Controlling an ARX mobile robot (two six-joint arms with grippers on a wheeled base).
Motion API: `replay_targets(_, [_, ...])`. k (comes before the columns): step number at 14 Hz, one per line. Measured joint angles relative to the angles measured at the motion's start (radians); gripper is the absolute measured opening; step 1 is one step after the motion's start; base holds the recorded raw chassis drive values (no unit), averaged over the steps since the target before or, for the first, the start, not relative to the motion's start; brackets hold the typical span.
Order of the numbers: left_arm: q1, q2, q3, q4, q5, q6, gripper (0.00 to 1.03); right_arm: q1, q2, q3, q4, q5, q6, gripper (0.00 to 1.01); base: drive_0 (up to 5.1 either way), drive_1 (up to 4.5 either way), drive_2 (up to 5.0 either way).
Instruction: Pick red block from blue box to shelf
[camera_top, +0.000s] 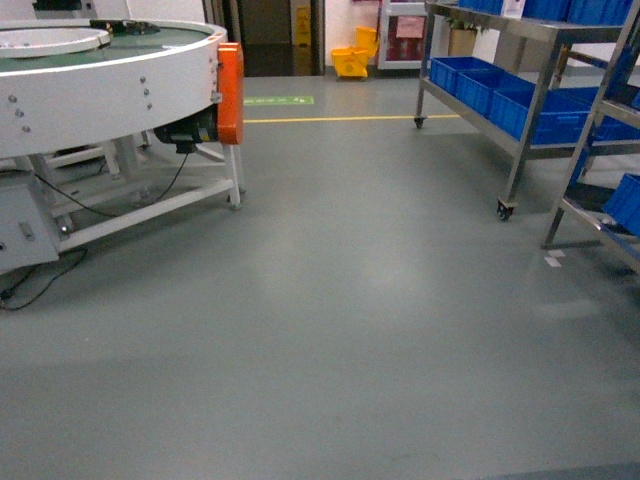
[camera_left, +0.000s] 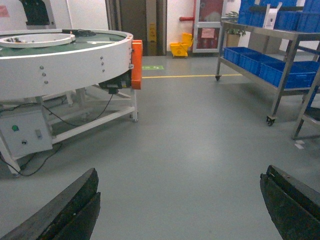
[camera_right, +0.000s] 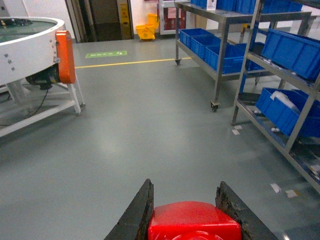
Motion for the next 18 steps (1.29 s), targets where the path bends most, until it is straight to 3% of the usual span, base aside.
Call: replay_targets(18, [0.000, 0.000, 0.000, -0.003, 0.001, 0.000, 0.98, 0.000, 0.001, 0.001, 0.000, 0.000, 0.000, 0.29, 0.0, 3.97, -4.0])
